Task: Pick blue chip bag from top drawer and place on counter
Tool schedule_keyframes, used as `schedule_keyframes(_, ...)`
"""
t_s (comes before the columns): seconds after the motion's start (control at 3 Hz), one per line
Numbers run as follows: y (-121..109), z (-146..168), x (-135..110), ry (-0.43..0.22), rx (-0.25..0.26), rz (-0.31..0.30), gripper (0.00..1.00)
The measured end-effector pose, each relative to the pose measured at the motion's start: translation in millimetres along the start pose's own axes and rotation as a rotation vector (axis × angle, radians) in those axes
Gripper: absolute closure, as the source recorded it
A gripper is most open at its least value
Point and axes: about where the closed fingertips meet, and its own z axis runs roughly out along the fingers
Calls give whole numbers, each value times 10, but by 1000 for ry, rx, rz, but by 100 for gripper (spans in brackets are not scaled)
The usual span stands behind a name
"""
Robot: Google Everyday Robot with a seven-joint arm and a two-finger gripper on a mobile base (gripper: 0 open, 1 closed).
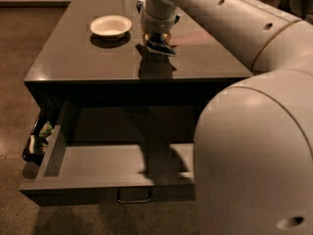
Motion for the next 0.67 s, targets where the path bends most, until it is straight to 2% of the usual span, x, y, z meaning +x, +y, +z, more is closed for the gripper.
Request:
schedule_keyframes(0.33, 0, 0, 0, 0, 0, 0, 81)
schedule_keyframes(0.67, 0, 1, 0, 0, 0, 0, 50)
